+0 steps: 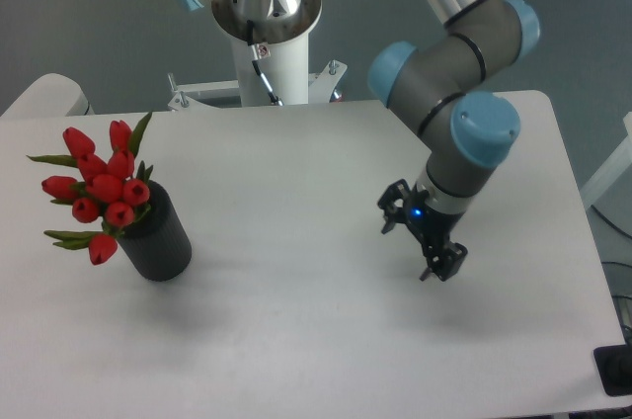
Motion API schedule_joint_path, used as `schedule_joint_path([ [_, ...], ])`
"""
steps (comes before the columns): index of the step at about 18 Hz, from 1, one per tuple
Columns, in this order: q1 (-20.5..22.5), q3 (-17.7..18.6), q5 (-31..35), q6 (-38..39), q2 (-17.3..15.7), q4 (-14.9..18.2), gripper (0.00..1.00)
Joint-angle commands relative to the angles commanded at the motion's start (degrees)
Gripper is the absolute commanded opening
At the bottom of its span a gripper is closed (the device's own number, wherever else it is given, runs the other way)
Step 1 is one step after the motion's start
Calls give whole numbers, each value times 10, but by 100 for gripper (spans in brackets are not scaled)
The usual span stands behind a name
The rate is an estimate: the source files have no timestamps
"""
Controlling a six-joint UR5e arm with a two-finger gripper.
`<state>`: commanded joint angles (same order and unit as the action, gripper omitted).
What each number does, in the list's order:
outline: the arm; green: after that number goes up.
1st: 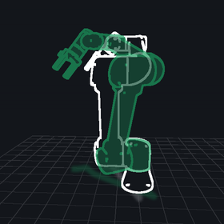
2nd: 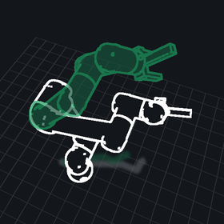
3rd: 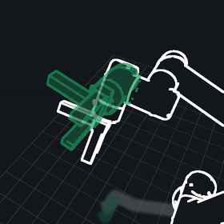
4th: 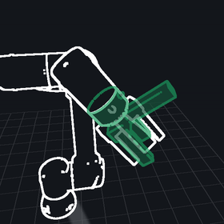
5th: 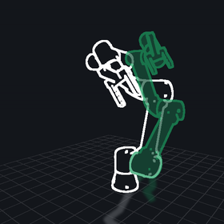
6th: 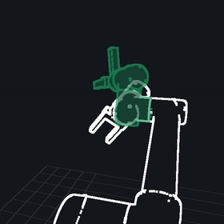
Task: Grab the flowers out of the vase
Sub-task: 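Move the open gripper across the table toward the red tulip stems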
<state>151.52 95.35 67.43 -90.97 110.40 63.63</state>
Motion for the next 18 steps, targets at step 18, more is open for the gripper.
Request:
schedule_joint_path([
  [18, -39, 222, -442, 3, -124, 2, 100],
])
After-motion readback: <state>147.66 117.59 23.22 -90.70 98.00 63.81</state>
